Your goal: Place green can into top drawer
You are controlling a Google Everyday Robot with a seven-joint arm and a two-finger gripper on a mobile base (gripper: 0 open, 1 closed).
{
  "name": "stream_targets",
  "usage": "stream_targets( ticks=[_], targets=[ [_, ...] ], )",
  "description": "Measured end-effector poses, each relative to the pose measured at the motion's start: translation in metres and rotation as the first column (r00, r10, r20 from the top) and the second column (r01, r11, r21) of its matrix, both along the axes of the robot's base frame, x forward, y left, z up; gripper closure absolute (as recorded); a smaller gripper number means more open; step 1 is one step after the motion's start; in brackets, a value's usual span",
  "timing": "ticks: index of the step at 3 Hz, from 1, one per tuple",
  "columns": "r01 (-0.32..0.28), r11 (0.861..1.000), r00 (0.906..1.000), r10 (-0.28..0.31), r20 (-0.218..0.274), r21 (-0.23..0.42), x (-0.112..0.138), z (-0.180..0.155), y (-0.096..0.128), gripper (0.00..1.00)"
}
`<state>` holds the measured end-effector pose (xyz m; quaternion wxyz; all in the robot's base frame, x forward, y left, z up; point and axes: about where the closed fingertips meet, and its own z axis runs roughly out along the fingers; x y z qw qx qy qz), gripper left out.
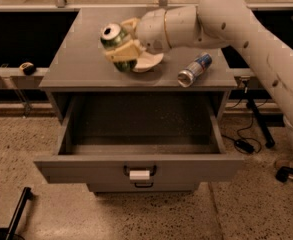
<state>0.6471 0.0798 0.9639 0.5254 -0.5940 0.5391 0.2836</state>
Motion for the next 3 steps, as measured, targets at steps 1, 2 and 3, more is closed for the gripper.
stream_targets(
  ticks=[1,2,3],
  targets=[
    [0.005,0.999,0.9982,-0.007,-0.059,-0.045,-0.017,-0.039,-0.015,1.0],
    [0.004,0.999,0.9982,-0.007,-0.06,-0.045,-0.017,-0.039,-0.014,1.0],
    [0.006,1.0,0.9968,-0.006,-0.08,0.001,-0.032,-0.053,-0.025,1.0]
  ],
)
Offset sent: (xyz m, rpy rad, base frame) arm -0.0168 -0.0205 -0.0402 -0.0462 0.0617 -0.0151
